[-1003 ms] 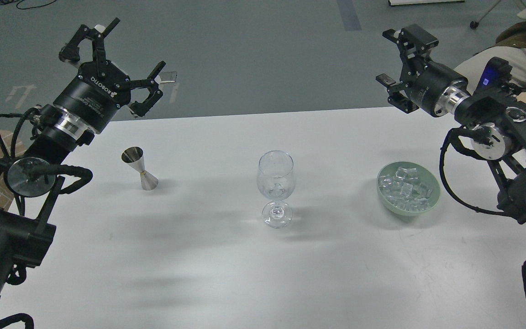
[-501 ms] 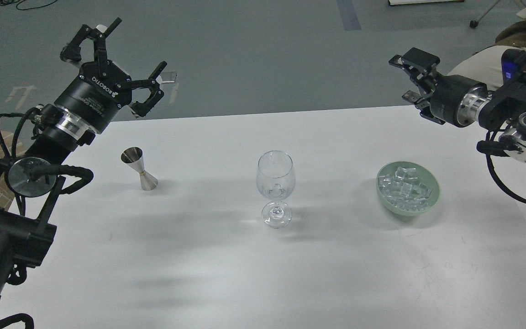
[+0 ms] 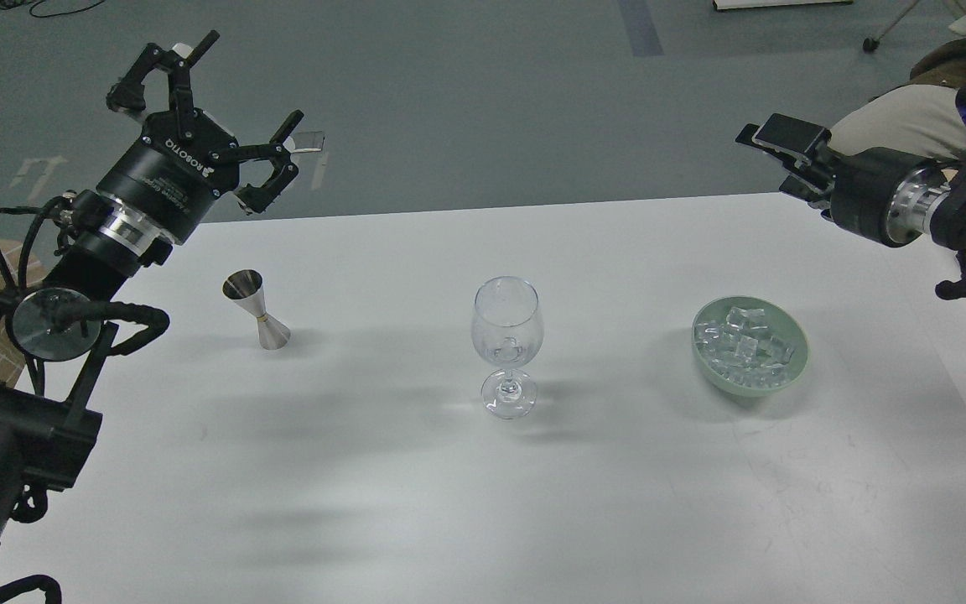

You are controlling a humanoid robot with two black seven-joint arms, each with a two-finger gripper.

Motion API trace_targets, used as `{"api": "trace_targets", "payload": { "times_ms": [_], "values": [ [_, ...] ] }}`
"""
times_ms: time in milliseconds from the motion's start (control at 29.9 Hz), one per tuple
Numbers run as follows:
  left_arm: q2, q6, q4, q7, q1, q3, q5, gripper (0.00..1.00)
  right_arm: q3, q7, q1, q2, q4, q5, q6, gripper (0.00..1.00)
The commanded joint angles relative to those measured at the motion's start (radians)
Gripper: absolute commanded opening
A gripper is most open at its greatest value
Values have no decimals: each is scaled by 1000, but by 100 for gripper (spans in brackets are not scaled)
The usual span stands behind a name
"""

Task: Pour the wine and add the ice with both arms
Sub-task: 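Swing the right gripper out and down toward the ice bowl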

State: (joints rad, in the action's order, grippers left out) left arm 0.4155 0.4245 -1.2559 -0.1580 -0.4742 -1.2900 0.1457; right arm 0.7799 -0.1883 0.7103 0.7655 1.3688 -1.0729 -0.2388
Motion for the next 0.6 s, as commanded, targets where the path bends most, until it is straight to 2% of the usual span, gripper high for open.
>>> {"api": "trace_targets", "payload": {
  "times_ms": [0,167,434,568],
  "values": [
    [0,2,0,0,0,-2,0,98,-20,3,-5,37,42,-30,-7,100],
    [0,2,0,0,0,-2,-1,98,-96,6,-3,87,87,-33,-13,100],
    [2,2,-2,0,0,-2,0,98,-136,21,-5,103,101,-226,-19,100],
    [2,3,-2,0,0,-2,0,98,-139,82,-5,115,102,-240,-30,100]
  ]
}}
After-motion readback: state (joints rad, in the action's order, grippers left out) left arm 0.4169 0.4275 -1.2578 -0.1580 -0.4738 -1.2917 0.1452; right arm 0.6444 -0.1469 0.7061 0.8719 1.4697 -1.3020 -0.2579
